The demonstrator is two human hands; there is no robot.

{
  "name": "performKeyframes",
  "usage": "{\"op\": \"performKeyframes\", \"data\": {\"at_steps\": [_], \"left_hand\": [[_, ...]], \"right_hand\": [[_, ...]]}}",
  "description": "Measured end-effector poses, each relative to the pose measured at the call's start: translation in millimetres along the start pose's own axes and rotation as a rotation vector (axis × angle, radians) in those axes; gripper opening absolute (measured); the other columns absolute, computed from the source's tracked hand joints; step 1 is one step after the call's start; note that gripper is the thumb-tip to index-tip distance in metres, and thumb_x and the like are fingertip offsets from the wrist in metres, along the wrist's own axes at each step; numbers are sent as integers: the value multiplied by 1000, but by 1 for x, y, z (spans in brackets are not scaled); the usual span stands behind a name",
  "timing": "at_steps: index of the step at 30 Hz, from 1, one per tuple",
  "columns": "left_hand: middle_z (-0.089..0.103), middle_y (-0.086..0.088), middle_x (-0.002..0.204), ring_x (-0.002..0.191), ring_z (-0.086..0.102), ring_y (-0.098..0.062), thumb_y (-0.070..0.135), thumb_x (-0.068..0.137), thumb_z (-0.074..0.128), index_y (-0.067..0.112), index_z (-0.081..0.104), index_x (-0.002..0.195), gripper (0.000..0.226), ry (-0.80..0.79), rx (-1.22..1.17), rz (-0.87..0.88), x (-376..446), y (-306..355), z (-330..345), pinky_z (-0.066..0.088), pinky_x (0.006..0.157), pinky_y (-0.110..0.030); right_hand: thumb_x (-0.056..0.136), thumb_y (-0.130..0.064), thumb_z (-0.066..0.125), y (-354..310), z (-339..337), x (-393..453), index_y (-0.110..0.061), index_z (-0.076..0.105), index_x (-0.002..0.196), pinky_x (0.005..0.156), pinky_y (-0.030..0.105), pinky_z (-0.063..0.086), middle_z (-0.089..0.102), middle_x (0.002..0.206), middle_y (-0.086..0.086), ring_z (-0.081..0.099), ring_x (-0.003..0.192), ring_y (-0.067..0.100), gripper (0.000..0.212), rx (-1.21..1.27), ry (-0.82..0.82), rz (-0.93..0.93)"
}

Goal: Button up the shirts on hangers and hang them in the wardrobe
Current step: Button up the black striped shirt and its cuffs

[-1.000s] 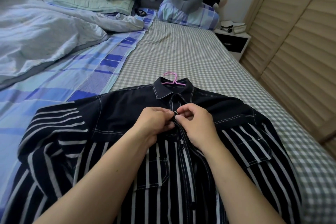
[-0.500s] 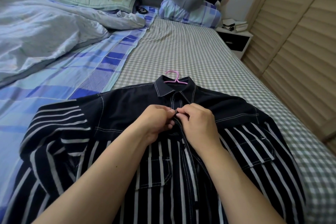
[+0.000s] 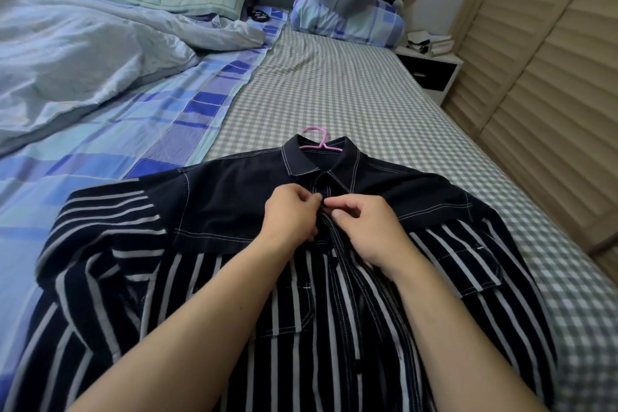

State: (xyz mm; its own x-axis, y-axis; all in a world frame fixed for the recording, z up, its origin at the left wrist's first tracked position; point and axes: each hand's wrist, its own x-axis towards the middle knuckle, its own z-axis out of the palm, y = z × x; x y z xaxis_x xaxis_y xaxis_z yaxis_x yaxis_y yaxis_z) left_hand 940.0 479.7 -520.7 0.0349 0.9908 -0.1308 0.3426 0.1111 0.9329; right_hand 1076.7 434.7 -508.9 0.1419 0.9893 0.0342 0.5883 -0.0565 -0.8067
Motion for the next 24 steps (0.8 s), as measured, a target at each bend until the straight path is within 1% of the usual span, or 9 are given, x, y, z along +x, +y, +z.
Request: {"op": "performKeyframes", "data": {"at_steps": [1, 3, 4, 6, 8, 11, 16, 19, 24], "left_hand": [[69, -7, 64, 46, 62, -12, 21, 103, 55, 8, 71, 96, 22, -40, -17, 14, -1, 1, -1, 51, 46, -23], [77, -4, 101, 86, 73, -12, 16, 104, 50, 13, 70, 124, 29, -163, 41, 96, -6, 3, -3, 60, 81, -28], [72, 0, 123, 111, 68, -11, 14, 103, 50, 17, 61, 140, 39, -234, 131, 134, -10, 6, -6, 52, 99, -26], [59, 5, 144, 136, 52, -11, 13, 99, 54, 22, 38, 157, 60, -342, 250, 200, -23, 10, -11, 36, 114, -24], [50, 4, 151, 145, 41, -19, 21, 98, 56, 22, 24, 161, 70, -378, 354, 250, -45, 11, -16, 29, 120, -31], [15, -9, 169, 156, 7, -30, 59, 97, 48, 22, 8, 162, 85, -317, 846, 314, -91, -6, -17, 5, 127, -41], [-19, -11, 169, 155, -18, -36, 90, 84, 24, 45, -16, 157, 94, -243, 1072, 453, -121, -33, -25, -8, 126, -52], [-22, -5, 168, 153, -25, -36, 83, 90, 20, 55, -7, 155, 76, -283, 1133, 628, -134, -44, -34, -12, 122, -60], [2, -2, 171, 156, -4, -35, 74, 86, 6, 57, 19, 153, 71, -324, 1100, 679, -142, -48, -37, -2, 124, -56]], "right_hand": [[97, -16, 64, -4, -5, -6, -26, 71, 125, 105, 27, 49, 73, 118, -11, 65, 109, -2, 31, 62, -70, 18], [96, -24, 66, -12, -16, -20, -29, 60, 139, 110, 24, 42, 63, 134, -12, 56, 123, -2, 44, 68, -174, 42], [94, -31, 69, -16, -21, -27, -32, 55, 144, 108, 22, 39, 58, 140, -13, 51, 128, 0, 52, -10, -196, 49], [89, -41, 73, -21, -29, -40, -36, 46, 148, 107, 26, 39, 50, 147, -11, 46, 135, 8, 66, -210, -189, 65], [84, -48, 76, -21, -32, -53, -36, 42, 148, 106, 32, 43, 47, 144, -8, 46, 134, 13, 73, -428, -179, 123], [87, -41, 72, -16, -31, -72, -33, 43, 141, 94, 31, 45, 48, 138, -7, 51, 125, 15, 62, -612, -185, 204], [93, -19, 59, 8, -48, -83, -37, 60, 109, 76, 30, 49, 67, 103, -10, 60, 86, 7, 24, -281, 143, 196], [95, -21, 65, 21, -55, -86, -41, 66, 98, 97, 44, 55, 73, 104, -4, 69, 98, 13, 20, -1, 68, 172], [96, -6, 61, 13, -45, -94, -29, 75, 95, 97, 33, 53, 75, 96, -8, 68, 97, 8, 27, -12, -17, 130]]}}
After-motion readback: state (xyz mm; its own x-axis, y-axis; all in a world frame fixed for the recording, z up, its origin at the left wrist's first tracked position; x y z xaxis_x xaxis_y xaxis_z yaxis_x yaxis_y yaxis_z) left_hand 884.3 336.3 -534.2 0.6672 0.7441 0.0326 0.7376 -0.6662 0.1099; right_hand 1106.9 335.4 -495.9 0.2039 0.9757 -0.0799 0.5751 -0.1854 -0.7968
